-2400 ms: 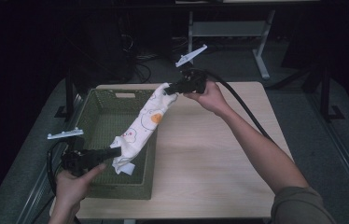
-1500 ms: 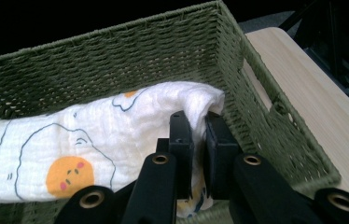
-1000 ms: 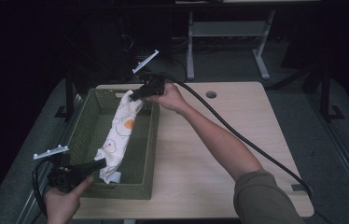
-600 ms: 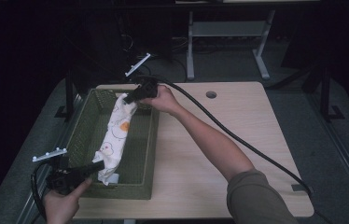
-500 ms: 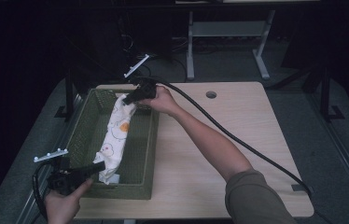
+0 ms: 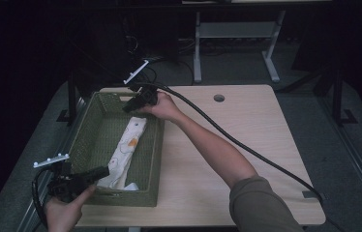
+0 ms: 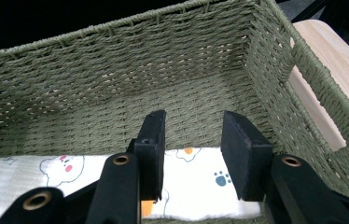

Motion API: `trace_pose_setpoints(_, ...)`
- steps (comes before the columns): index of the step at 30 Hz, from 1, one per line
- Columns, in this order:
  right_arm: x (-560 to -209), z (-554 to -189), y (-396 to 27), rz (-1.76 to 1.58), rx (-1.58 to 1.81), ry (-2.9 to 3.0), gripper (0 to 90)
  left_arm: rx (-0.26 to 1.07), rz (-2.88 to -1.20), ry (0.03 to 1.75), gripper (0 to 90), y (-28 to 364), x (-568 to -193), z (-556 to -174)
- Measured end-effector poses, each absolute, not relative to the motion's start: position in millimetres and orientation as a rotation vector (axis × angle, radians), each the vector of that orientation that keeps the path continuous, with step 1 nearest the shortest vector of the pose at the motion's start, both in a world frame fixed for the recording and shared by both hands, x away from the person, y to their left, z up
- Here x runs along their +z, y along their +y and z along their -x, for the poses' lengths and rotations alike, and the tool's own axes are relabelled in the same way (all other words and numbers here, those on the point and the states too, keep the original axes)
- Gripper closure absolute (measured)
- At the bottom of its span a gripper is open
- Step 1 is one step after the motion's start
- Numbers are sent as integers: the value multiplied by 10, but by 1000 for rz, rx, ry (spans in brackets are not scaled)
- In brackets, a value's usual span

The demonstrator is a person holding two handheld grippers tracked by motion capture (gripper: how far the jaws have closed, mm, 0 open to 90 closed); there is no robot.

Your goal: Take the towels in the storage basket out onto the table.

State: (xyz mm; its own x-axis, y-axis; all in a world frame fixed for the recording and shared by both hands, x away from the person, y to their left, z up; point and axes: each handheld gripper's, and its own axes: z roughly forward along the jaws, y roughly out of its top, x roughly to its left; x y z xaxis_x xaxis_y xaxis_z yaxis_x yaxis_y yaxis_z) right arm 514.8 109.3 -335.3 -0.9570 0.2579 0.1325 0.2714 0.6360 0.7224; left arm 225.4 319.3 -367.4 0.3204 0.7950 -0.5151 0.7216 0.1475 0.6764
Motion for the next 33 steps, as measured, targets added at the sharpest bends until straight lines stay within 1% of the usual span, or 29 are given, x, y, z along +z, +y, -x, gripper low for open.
trace_pose_setpoints(17,-3222,-5044,828,478,-1326,-2798,524,126,-1596,1366,630,3124,-3532,-2269)
trace_pose_setpoints(21,-3173,-5009,732,480,-1348,-2797,497,130,-1585,1359,611,3102,-3509,-2275)
trace_pose_setpoints(29,-3124,-4973,529,499,-1363,-2767,444,102,-1573,1339,593,3037,-3462,-2368)
trace_pose_setpoints(33,-3138,-4973,438,512,-1376,-2773,419,71,-1557,1330,566,3034,-3457,-2411)
